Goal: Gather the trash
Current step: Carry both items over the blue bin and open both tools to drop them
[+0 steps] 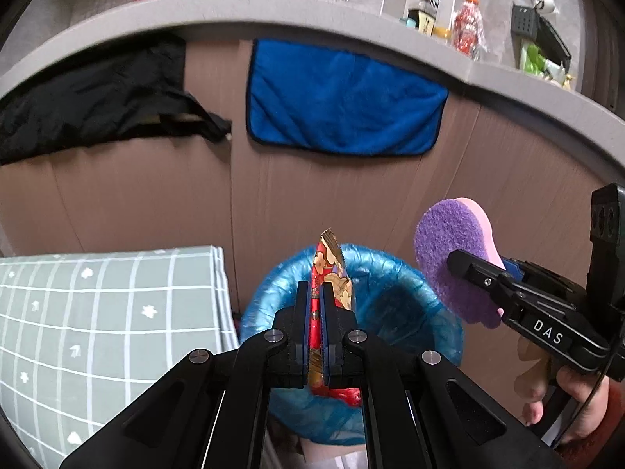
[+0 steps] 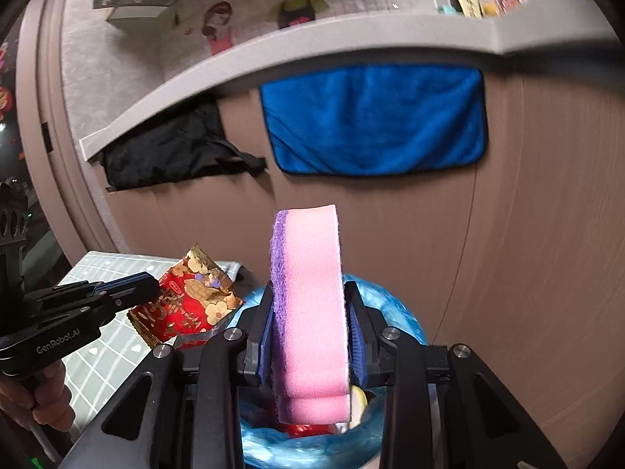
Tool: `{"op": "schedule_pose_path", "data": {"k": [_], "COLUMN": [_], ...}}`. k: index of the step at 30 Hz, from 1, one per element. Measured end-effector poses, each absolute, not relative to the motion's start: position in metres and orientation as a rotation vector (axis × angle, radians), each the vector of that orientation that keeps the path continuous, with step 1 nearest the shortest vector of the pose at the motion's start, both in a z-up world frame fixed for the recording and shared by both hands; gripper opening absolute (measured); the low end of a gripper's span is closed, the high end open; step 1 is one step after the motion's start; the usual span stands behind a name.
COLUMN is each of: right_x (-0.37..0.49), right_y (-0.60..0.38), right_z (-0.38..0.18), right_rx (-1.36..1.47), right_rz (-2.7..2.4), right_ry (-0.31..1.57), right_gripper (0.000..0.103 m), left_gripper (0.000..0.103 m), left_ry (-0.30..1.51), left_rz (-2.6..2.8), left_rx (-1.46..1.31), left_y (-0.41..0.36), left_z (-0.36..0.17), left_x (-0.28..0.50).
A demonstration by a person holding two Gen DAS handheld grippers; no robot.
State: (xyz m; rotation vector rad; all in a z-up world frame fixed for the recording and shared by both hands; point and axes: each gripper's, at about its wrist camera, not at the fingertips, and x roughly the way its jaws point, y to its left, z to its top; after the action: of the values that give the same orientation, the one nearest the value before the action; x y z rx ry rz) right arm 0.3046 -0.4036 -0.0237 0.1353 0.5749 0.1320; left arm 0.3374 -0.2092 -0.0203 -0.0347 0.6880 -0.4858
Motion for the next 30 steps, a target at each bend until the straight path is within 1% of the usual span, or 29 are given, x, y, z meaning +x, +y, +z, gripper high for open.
{"op": "schedule_pose_path", "data": {"k": [9, 12, 14, 15, 16, 20, 22, 23, 24, 26, 30], "right_x": [0.33, 0.335, 0.336, 0.335, 0.333, 0.324, 0.317, 0.311, 0.307, 0.296, 0.266], "right_y": [-0.417, -0.419, -0.42, -0.419, -0.42, -0.416, -0.416, -0.415, -0.415, -0.411, -0.395], "right_z": [-0.06, -0.069, -0.074, -0.075, -0.076, -0.075, -0.074, -0.072, -0.071, -0.066, -0.053], "right_rx": [0.174, 0.193, 0.194, 0.193, 0.194, 0.2, 0.208, 0.215, 0.219, 0.223, 0.216], "right_rz": [0.116, 0.101, 0.084, 0.083, 0.084, 0.088, 0.079, 0.077, 0.074, 0.072, 0.081], "right_ry": [0.641, 0.659, 0.666, 0.667, 0.665, 0.658, 0.654, 0.652, 0.65, 0.644, 0.634], "right_gripper": [0.029, 0.032, 0.039, 0.048, 0.051, 0.051, 0.051, 0.051, 0.051, 0.051, 0.051], "left_gripper": [0.004, 0.006, 0.006, 0.006, 0.006, 0.006, 0.011, 0.021, 0.036, 0.047, 0.047], "left_ry": [0.767, 0.788, 0.785, 0.779, 0.775, 0.793, 0.784, 0.774, 0.761, 0.741, 0.683], "left_rz": [-0.498, -0.487, -0.479, -0.472, -0.47, -0.485, -0.46, -0.446, -0.45, -0.458, -0.416], "left_rx": [-0.053, -0.075, -0.074, -0.068, -0.065, -0.084, -0.078, -0.073, -0.083, -0.115, -0.133], "left_y": [-0.225, -0.223, -0.222, -0.221, -0.22, -0.215, -0.211, -0.208, -0.202, -0.19, -0.161], "left_z": [-0.056, -0.06, -0.061, -0.06, -0.059, -0.056, -0.052, -0.049, -0.046, -0.041, -0.027], "left_x": [0.358, 0.365, 0.366, 0.366, 0.365, 0.363, 0.356, 0.351, 0.345, 0.332, 0.292]}}
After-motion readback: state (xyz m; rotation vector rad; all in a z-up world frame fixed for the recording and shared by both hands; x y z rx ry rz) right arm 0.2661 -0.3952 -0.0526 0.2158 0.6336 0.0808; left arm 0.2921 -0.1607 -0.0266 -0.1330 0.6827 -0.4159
